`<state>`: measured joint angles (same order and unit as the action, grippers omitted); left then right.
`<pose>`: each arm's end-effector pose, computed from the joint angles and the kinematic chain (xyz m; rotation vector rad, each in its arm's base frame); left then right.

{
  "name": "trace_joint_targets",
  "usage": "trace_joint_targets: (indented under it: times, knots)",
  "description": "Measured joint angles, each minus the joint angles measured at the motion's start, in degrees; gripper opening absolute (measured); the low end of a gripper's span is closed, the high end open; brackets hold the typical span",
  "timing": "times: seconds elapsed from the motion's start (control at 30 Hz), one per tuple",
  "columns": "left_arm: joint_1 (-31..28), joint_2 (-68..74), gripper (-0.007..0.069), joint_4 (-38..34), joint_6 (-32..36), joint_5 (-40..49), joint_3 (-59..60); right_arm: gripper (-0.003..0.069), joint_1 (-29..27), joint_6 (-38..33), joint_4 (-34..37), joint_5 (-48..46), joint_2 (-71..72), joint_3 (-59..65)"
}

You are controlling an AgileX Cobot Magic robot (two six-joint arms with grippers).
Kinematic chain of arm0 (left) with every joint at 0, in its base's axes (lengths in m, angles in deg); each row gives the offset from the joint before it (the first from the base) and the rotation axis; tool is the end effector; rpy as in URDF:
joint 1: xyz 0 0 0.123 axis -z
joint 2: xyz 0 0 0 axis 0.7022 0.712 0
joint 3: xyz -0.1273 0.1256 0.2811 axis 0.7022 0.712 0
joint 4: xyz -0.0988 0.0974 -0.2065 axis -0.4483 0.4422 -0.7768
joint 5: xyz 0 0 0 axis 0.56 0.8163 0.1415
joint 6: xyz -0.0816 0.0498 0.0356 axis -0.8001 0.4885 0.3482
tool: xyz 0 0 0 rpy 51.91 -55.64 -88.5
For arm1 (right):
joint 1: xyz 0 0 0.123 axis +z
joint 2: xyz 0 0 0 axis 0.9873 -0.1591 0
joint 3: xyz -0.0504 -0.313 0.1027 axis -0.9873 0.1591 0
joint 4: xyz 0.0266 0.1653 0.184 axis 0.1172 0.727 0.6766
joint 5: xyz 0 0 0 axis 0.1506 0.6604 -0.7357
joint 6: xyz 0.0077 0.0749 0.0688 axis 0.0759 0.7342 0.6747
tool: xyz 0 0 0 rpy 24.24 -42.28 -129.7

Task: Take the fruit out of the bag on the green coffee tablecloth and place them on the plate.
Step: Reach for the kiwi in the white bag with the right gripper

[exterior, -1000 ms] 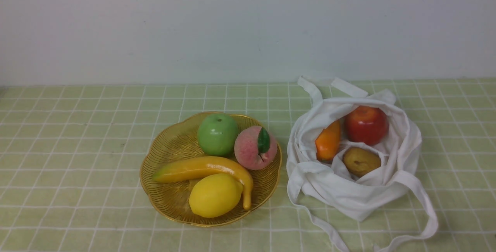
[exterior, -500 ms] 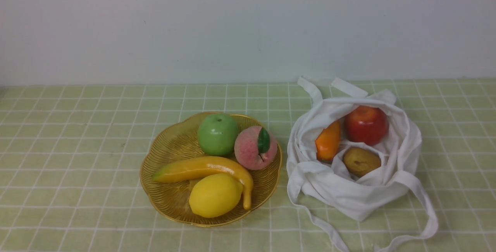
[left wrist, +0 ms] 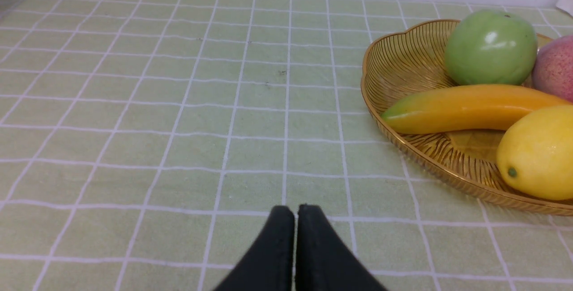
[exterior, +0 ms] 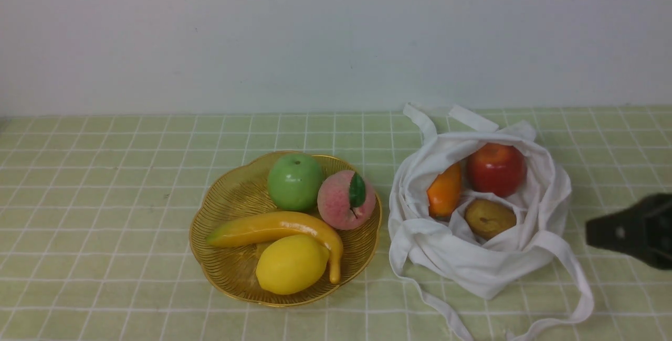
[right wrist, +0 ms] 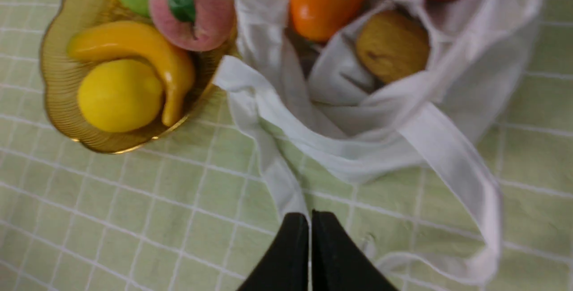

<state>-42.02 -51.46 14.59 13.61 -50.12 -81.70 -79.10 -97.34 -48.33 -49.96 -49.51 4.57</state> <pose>0.0112 0.0006 0.1667 -0.0389 1.8857 -0.0747 0.1664 0.0561 0.3293 -0.2483 2.4835 0.6751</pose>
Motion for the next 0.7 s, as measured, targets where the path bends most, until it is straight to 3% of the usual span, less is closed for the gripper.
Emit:
trace_joint_targets:
  times: [0.1,0.23,0.5,0.63,0.7]
  knots:
    - [0.0,0.0,-0.0008,0.0,0.0,0.0,0.0,0.0037,0.47,-5.1,3.25,-1.42,-8.26,-5.19]
    - [0.0,0.0,-0.0008,0.0,0.0,0.0,0.0,0.006,3.33,-5.25,1.2,-1.53,-15.02,-9.97]
    - [0.0,0.0,-0.0008,0.0,0.0,0.0,0.0,0.015,14.21,5.9,-16.47,2.13,-30.53,-22.48]
    - [0.0,0.0,-0.0008,0.0,0.0,0.0,0.0,0.0204,14.89,9.83,-21.62,2.63,-34.44,-25.27]
    - [0.0,0.0,-0.0008,0.0,0.0,0.0,0.0,0.0277,15.07,11.76,-26.6,2.68,-37.85,-27.16]
